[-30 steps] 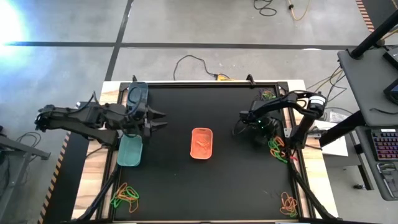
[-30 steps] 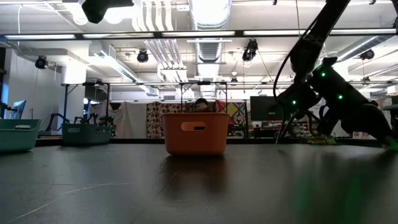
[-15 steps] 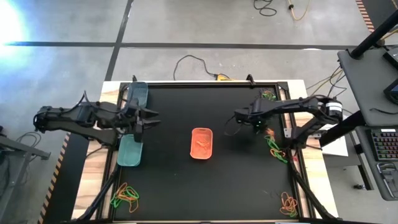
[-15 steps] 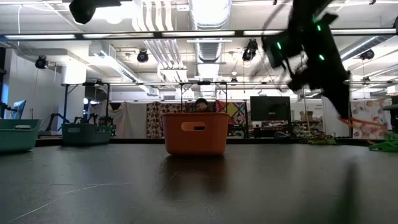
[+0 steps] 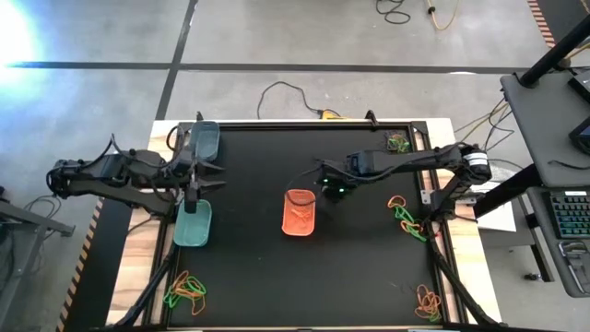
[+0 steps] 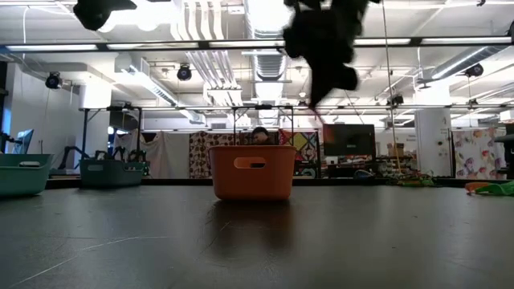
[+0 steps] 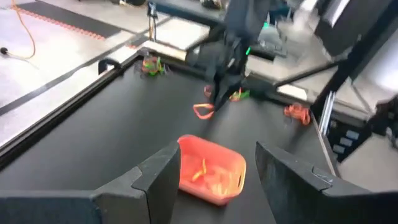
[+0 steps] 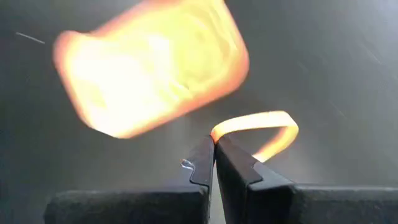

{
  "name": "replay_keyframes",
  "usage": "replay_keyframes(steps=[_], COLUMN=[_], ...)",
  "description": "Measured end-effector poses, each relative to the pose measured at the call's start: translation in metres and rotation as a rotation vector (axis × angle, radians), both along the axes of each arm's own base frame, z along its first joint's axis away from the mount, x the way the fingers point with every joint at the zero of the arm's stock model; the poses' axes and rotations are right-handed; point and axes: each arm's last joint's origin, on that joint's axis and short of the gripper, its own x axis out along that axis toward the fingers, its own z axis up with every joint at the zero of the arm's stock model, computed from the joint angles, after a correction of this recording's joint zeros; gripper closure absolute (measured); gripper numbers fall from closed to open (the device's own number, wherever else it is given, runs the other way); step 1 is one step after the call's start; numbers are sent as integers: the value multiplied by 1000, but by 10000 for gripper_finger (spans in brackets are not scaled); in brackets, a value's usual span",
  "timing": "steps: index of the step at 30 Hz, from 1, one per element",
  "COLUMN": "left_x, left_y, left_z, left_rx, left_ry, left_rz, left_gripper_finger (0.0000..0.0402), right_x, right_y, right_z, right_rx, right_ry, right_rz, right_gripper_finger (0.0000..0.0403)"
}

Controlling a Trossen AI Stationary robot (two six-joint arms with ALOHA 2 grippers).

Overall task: Sort rubber bands into baskets
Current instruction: Put the orange rubber band into the orange bin

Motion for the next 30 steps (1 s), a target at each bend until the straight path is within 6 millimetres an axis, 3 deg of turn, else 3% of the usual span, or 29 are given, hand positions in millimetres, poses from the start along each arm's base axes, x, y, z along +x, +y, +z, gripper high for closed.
replay_keyframes(steps=[4, 10, 14, 21, 24, 30], left_x=[-2, -4, -7, -14, -17, -19], left_y=[0, 0, 1, 2, 2, 3], left_z=[-3, -3, -2, 0, 0, 0], left_rx=[15, 19, 13, 11, -2, -12], left_ry=[24, 18, 7, -17, -27, -29], left_rz=[-15, -16, -15, -2, 2, 6], left_gripper_finger=[209, 209, 209, 209, 209, 209], right_x=[27, 63, 74, 84, 85, 66], right_y=[6, 11, 10, 7, 7, 5], right_z=[-1, -50, -78, -98, -90, -41], right_rx=[-2, -24, -68, -77, -71, -131], right_ry=[-103, -105, -42, 27, 11, -1], right_rz=[51, 101, 93, 85, 70, 41], right_gripper_finger=[394, 394, 394, 356, 318, 247])
